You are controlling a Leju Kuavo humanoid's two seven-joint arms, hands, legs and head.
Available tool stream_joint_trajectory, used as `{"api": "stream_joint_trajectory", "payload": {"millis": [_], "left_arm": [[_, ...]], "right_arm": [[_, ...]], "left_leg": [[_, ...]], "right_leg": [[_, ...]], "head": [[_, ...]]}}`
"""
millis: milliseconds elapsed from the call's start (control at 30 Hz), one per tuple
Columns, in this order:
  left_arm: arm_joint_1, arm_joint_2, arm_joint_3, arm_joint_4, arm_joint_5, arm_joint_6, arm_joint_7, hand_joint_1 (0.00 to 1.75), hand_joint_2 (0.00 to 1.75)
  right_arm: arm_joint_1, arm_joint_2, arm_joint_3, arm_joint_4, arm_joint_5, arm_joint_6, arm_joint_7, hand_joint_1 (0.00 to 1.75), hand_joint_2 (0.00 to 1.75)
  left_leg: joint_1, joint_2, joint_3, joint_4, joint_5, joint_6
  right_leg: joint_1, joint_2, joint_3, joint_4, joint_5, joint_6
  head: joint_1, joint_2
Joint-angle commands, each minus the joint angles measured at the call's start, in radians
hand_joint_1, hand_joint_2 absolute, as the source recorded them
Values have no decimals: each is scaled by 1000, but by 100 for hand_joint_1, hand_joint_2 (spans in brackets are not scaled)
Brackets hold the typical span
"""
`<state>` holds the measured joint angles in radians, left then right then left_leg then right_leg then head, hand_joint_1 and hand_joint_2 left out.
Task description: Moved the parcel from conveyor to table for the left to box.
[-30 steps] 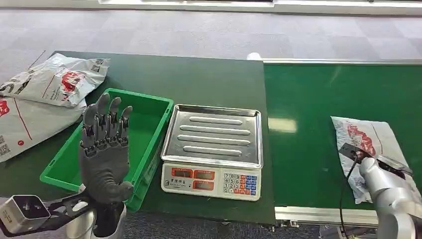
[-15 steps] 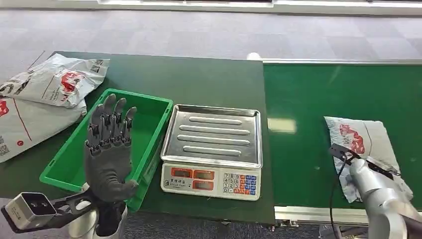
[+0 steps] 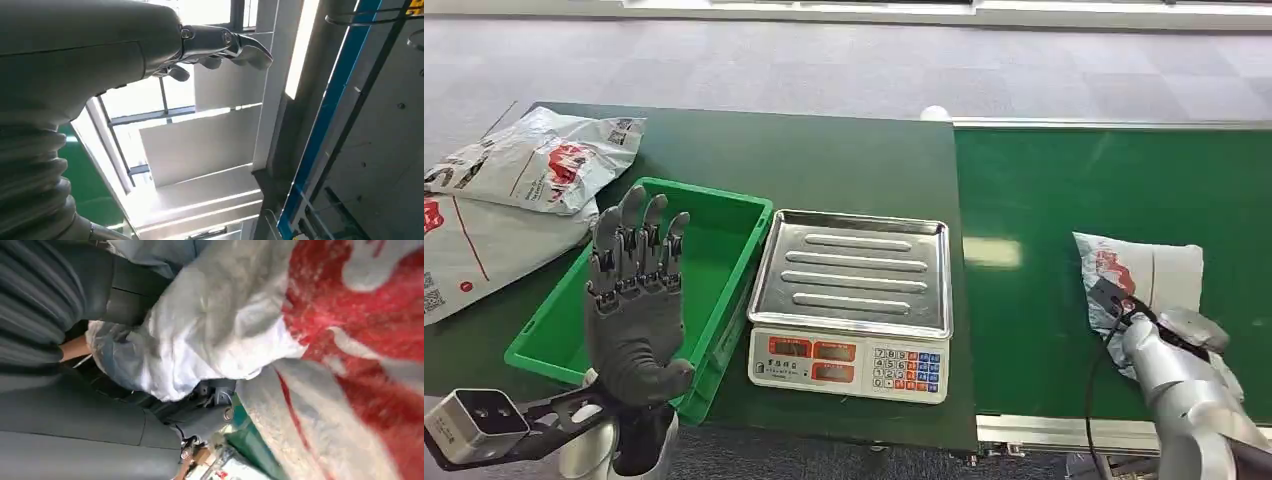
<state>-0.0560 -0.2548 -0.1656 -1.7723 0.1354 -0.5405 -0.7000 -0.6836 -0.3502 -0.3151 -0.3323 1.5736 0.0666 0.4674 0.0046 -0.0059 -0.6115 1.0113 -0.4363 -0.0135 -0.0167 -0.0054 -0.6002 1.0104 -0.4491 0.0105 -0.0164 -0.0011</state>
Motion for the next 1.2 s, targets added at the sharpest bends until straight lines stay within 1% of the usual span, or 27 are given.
{"api": "stream_joint_trajectory", "payload": {"millis": [33,67,100,133,167,200,233,267,300,333,367,400,433,567,600,633,667,733,767,800,833,867,900,1033,1133,1167,1200], "left_arm": [[9,31,27,-20,26,27,2,0,175],[9,31,27,-19,26,28,2,0,175],[7,39,25,-22,29,40,2,0,175],[6,48,21,-22,40,44,2,0,175],[3,53,18,-20,49,43,2,0,175],[-5,55,15,-11,55,40,2,0,175],[-21,55,13,10,61,35,2,0,175],[-36,50,11,27,62,29,2,0,175],[-52,45,11,40,62,26,2,0,175],[-70,48,4,59,65,22,2,0,175],[-77,45,3,67,64,23,2,0,175],[-84,43,3,75,67,23,2,0,175],[-84,43,4,75,68,22,2,0,175],[-77,44,6,69,68,19,2,0,175],[-78,47,3,71,70,14,2,0,175],[-85,47,-3,83,75,5,2,0,175],[-97,45,-8,101,83,-2,2,0,175],[-116,38,-10,120,79,-2,2,0,175],[-130,36,-12,128,76,-5,2,0,175],[-139,33,-12,135,74,-6,2,0,175],[-151,29,-12,140,69,-6,2,0,175],[-155,28,-13,142,68,-4,2,0,175],[-157,29,-11,144,68,0,2,0,175],[-118,33,1,115,68,-3,2,0,175],[-100,34,6,105,69,-12,2,0,175],[-101,34,7,107,68,-13,2,0,175],[-105,36,3,114,68,-12,2,0,175]], "right_arm": [[-27,23,156,-134,-3,-141,99,175,175],[-24,23,155,-135,-3,-141,99,175,175],[-9,23,174,-182,-3,-276,120,175,175],[4,6,273,-260,-3,-400,145,175,175],[19,10,315,-352,-3,-423,127,175,175],[27,33,331,-453,-3,-384,74,175,175],[38,52,396,-583,-3,-347,35,175,175],[19,56,527,-668,-3,-326,80,175,175],[-1,94,638,-783,-3,-262,80,175,175],[-25,128,724,-845,-3,-197,86,175,175],[-45,153,748,-835,-3,-193,80,175,175],[-61,172,782,-843,-3,-159,114,175,175],[-55,169,779,-841,-3,-168,112,175,175],[-34,147,740,-824,-3,-213,75,175,175],[-34,149,738,-819,-3,-233,30,175,175],[-61,156,779,-791,-3,-250,-17,175,175],[-74,208,761,-759,-3,-269,-98,175,175],[-90,270,751,-699,-3,-278,-214,175,175],[-89,324,751,-675,-74,-264,-343,175,175],[-95,354,766,-651,-76,-257,-378,175,175],[-93,412,796,-618,-163,-204,-525,175,175],[-89,443,821,-601,-175,-189,-548,175,175],[-86,477,868,-565,-214,-159,-611,175,175],[-92,507,1002,-482,-290,-144,-665,175,175],[-104,505,1030,-472,-305,-150,-677,175,175],[-105,500,1039,-473,-321,-152,-691,175,175],[-102,496,1049,-478,-362,-135,-733,175,175]], "left_leg": [[-1,4,1,-1,-1,0],[-1,4,1,-1,-1,0],[0,5,2,-1,-1,0],[0,3,1,-1,-1,0],[0,4,3,-2,-1,0],[-1,4,1,-1,-1,0],[-1,6,1,-1,-1,0],[-2,6,-2,0,0,0],[-2,6,-3,0,0,0],[-2,11,-2,0,-1,0],[-2,19,-1,0,-3,-1],[-3,14,-2,0,-1,0],[-3,22,-1,0,-2,-1],[-2,13,2,-2,2,-2],[-1,12,5,-3,2,-3],[-1,8,1,-2,3,-2],[-1,6,2,-2,2,-2],[0,7,0,-2,2,-2],[0,10,1,-2,2,-2],[0,8,0,-2,2,-3],[1,12,3,-3,2,-3],[1,10,1,-2,2,-3],[2,12,3,-4,2,-4],[1,11,3,-4,3,-4],[2,8,3,-4,3,-4],[2,7,1,-2,3,-4],[3,8,2,-3,3,-3]], "right_leg": [[-1,4,-1,0,0,-1],[-1,3,-1,0,0,-1],[0,5,1,-1,0,-1],[0,3,0,-1,0,-1],[0,4,1,-2,0,-1],[-1,4,-1,0,0,-1],[-1,5,-2,0,0,-1],[-2,6,-4,1,1,0],[-2,6,-5,2,1,0],[-2,10,-5,2,1,-1],[-2,18,-6,3,2,-2],[-2,15,-7,2,2,-1],[-1,23,-7,3,3,-2],[1,14,-6,1,3,-3],[3,12,-2,-1,3,-4],[2,7,-4,1,2,-3],[3,5,-3,0,2,-3],[2,7,-4,1,2,-3],[2,10,-3,0,3,-3],[2,9,-4,1,3,-3],[2,14,-3,-1,4,-4],[2,12,-4,0,3,-4],[3,14,-3,-1,4,-4],[4,13,-2,-1,3,-4],[6,10,-1,-2,2,-4],[6,9,-3,0,2,-4],[6,9,-2,-1,2,-4]], "head": [[0,0],[0,0],[0,0],[0,0],[0,0],[0,0],[0,0],[0,0],[0,0],[0,0],[0,0],[0,0],[0,0],[0,0],[0,0],[0,0],[0,0],[0,0],[0,0],[0,0],[0,0],[0,0],[0,0],[0,0],[0,0],[0,0],[0,0]]}}
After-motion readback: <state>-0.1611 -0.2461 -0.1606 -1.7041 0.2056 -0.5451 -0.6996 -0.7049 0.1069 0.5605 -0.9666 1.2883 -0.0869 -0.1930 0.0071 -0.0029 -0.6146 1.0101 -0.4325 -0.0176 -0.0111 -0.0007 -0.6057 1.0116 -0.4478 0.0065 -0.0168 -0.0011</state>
